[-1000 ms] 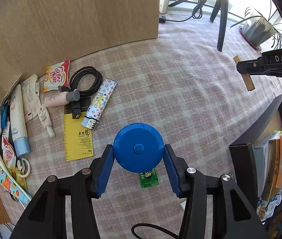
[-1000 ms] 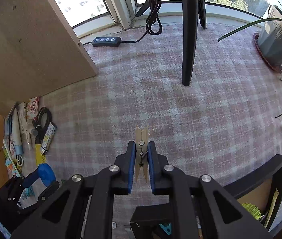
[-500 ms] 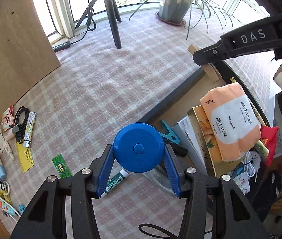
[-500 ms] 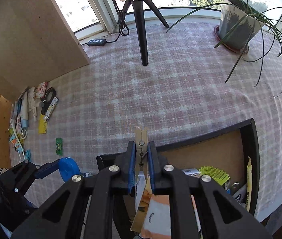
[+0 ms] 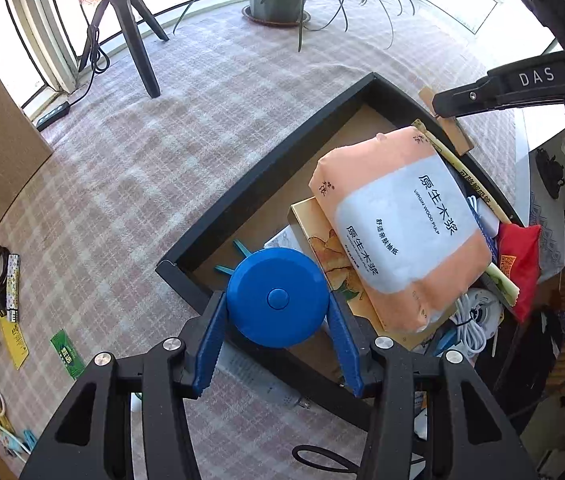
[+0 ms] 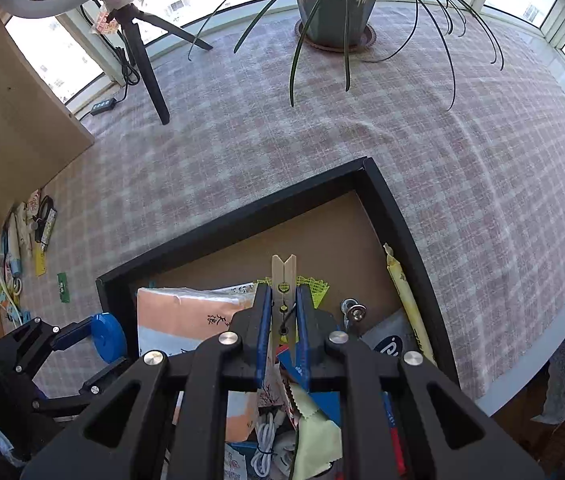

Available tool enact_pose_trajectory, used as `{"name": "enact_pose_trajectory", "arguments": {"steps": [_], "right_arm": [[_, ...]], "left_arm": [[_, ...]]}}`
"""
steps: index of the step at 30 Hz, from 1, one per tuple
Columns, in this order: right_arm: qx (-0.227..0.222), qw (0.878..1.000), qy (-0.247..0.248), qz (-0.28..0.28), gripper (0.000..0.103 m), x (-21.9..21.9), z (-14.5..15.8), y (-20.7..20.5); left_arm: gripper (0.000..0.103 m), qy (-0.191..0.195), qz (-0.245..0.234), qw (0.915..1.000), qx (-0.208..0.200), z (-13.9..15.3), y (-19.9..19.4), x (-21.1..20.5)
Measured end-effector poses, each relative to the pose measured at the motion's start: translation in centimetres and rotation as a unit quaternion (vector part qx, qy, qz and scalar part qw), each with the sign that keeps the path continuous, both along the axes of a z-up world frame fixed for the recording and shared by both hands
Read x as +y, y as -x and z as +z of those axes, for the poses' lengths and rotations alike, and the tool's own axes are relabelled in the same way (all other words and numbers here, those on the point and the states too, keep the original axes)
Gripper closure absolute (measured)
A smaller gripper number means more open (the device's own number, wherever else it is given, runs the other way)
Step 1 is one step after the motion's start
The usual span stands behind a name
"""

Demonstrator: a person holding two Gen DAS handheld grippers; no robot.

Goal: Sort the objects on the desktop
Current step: 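Carry tape measure and clothespin into the black tray and open both grippers, then move both grippers back over the table toward the white-green tube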

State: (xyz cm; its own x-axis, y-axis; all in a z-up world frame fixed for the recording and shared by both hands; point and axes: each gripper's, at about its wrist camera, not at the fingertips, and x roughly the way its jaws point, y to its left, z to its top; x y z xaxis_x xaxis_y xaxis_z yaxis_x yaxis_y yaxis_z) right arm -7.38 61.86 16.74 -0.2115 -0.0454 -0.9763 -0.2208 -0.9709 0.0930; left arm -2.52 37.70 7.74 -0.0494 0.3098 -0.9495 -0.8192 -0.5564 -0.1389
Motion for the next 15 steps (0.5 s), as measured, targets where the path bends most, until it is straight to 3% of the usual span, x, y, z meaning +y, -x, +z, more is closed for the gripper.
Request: {"name": "enact_pose_trajectory", "arguments": {"steps": [2,4,15], "right_arm": [[0.001,1.0,0.005,-0.011,0.075,0.5,0.0,-0.2],[0.008,1.0,0.01,-0.017,0.068,0.7,0.1,-0.4],[0.024,1.0,0.02,0.001,0.068,-1.7,1.1,0.3]], "left_arm": [[0.054,0.0,0.005,1.0,-0.002,-0.1,-0.1,-0.1],[0.054,0.001,0.006,1.0,-0.002,0.1,0.0,-0.2],[0.056,-0.001,0.046,0.9989,0.009,0.7,2.7,-3.1]]}}
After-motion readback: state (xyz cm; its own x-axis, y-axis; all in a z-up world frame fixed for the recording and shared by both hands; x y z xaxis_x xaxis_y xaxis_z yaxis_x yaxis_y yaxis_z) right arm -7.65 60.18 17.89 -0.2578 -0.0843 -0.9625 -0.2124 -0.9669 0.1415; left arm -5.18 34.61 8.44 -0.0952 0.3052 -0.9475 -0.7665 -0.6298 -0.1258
